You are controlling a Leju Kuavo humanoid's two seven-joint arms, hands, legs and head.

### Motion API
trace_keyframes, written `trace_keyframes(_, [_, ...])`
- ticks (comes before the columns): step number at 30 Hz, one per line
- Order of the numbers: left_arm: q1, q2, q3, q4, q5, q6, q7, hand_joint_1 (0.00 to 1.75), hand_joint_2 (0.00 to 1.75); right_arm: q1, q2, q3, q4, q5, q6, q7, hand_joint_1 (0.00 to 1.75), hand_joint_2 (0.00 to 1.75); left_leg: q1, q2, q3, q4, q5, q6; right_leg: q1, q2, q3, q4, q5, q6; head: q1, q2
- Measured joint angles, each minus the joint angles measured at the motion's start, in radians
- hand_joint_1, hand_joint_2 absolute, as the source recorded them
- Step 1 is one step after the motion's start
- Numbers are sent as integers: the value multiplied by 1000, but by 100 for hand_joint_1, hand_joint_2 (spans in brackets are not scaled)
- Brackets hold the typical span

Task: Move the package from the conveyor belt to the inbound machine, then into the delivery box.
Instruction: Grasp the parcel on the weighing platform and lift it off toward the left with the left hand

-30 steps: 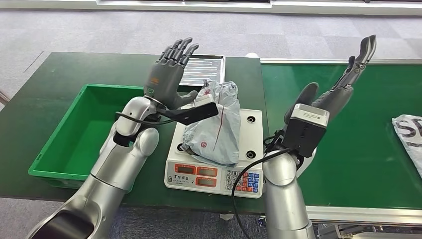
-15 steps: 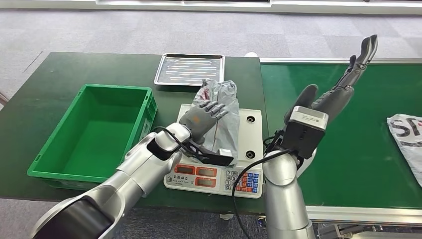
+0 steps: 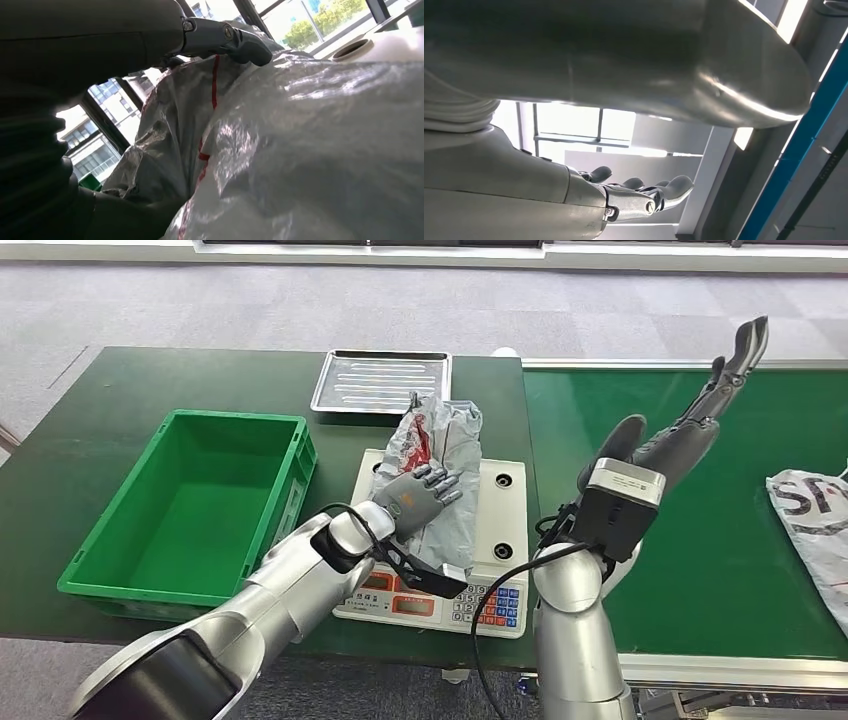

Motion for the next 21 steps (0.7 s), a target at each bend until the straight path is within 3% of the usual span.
trace_keyframes(21, [1,10,-1,15,43,51,-19,175,175,10,-3,-7,0,-12,0,-16,0,0,0,-1,0,-1,0,0,0,-1,-1,0,0,0,0,0])
